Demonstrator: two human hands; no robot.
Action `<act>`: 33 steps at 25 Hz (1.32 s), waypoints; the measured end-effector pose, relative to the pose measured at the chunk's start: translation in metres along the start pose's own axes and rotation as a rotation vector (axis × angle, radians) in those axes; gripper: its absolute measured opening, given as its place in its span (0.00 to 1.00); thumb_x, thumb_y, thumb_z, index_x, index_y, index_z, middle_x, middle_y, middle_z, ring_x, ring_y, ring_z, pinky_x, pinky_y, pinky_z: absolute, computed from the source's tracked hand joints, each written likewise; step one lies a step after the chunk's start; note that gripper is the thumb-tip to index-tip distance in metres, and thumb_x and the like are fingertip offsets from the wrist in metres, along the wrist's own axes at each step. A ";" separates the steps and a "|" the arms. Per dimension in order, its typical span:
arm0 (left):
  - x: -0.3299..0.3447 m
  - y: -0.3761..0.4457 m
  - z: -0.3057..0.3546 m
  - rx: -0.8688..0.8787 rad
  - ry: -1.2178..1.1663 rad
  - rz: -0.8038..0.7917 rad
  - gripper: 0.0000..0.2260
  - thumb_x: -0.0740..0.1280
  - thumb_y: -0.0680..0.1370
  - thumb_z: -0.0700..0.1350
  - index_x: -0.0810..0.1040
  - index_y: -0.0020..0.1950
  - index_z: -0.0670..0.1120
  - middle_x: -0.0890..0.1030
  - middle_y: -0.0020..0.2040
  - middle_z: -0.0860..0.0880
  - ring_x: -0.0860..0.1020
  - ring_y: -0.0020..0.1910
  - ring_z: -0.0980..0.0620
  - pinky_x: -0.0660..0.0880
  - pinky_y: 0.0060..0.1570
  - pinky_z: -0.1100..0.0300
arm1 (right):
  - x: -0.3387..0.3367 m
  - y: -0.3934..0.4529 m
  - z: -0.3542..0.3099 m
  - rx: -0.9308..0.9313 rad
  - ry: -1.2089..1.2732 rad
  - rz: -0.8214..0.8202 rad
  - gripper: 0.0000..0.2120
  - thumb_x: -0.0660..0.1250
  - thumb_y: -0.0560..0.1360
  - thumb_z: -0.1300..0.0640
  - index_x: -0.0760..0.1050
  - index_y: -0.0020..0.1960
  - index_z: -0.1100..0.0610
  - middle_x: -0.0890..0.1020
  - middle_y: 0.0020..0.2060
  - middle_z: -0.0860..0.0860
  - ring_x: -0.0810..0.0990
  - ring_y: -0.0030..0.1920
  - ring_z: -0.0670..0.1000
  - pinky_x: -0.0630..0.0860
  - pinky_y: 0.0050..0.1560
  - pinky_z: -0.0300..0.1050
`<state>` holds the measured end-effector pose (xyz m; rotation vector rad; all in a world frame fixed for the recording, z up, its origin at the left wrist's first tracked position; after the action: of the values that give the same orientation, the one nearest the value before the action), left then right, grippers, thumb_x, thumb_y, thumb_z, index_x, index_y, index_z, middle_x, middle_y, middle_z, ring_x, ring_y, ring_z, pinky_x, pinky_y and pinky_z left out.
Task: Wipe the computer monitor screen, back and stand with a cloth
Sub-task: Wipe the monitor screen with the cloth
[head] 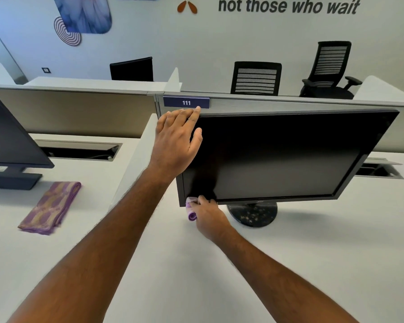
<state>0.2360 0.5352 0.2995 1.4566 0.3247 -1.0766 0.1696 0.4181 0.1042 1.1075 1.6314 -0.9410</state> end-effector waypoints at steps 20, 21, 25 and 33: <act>-0.005 -0.003 0.004 0.000 -0.102 0.026 0.23 0.54 0.85 0.51 0.70 0.79 0.47 0.75 0.74 0.48 0.67 0.76 0.48 0.55 0.80 0.47 | -0.042 -0.077 0.203 0.582 0.126 0.238 0.21 0.59 0.77 0.63 0.78 0.65 0.46 0.73 0.58 0.55 0.78 0.52 0.61 0.83 0.49 0.58; -0.004 -0.003 0.004 -0.003 -0.102 0.026 0.23 0.54 0.85 0.51 0.71 0.79 0.47 0.75 0.74 0.48 0.68 0.76 0.48 0.55 0.80 0.48 | -0.045 -0.078 0.213 0.602 0.141 0.235 0.20 0.60 0.78 0.62 0.78 0.65 0.47 0.73 0.58 0.55 0.79 0.52 0.61 0.83 0.50 0.58; -0.003 0.002 0.001 -0.006 -0.120 0.022 0.23 0.54 0.85 0.52 0.72 0.78 0.48 0.76 0.74 0.49 0.69 0.75 0.49 0.53 0.79 0.53 | -0.061 -0.090 0.251 0.736 0.223 0.245 0.19 0.68 0.78 0.62 0.74 0.69 0.58 0.74 0.64 0.59 0.80 0.55 0.63 0.81 0.57 0.59; -0.007 0.003 0.022 -0.001 -0.001 0.052 0.22 0.56 0.84 0.52 0.72 0.75 0.44 0.77 0.71 0.43 0.69 0.73 0.43 0.53 0.80 0.47 | -0.064 -0.114 0.297 0.796 0.660 0.395 0.16 0.67 0.80 0.44 0.69 0.60 0.53 0.78 0.48 0.60 0.83 0.36 0.54 0.83 0.38 0.47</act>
<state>0.2254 0.5171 0.3100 1.4564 0.2855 -1.0352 0.1516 0.0940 0.0917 2.3876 1.4293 -1.0386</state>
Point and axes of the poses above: each hand's wrist, its own y-axis towards the middle knuckle, its own x-axis out of the palm, z = x × y, the point moved 3 cm from there along y, towards the middle knuckle
